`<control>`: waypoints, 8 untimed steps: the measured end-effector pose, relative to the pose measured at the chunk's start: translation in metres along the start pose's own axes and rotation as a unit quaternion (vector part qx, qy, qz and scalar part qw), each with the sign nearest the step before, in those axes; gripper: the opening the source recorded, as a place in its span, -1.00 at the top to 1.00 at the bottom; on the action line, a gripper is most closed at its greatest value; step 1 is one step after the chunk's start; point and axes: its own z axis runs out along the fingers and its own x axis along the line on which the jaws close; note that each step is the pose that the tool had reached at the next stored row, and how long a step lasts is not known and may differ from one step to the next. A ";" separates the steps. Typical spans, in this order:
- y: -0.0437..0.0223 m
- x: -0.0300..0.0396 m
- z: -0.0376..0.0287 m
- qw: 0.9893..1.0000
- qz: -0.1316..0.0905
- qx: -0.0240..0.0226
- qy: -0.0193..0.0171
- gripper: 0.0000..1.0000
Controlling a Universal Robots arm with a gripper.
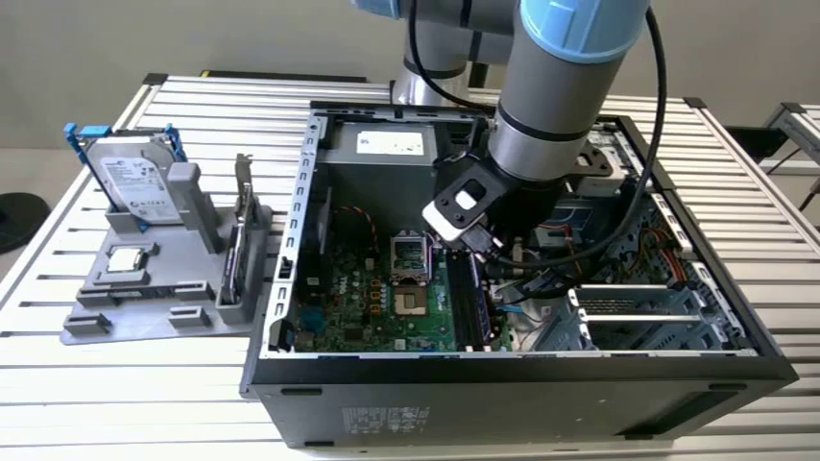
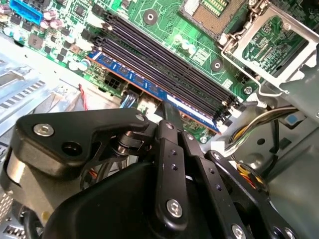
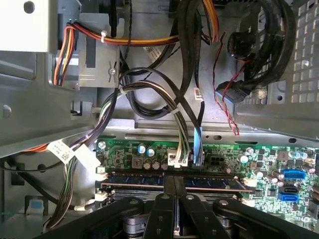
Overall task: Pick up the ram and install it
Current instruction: 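Press down the ram until it locks into place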
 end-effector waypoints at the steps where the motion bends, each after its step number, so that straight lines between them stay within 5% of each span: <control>1: 0.0000 0.0011 0.0011 1.000 0.000 0.000 0.000 1.00; 8: -0.0003 0.0068 0.0056 1.000 0.000 0.000 0.000 1.00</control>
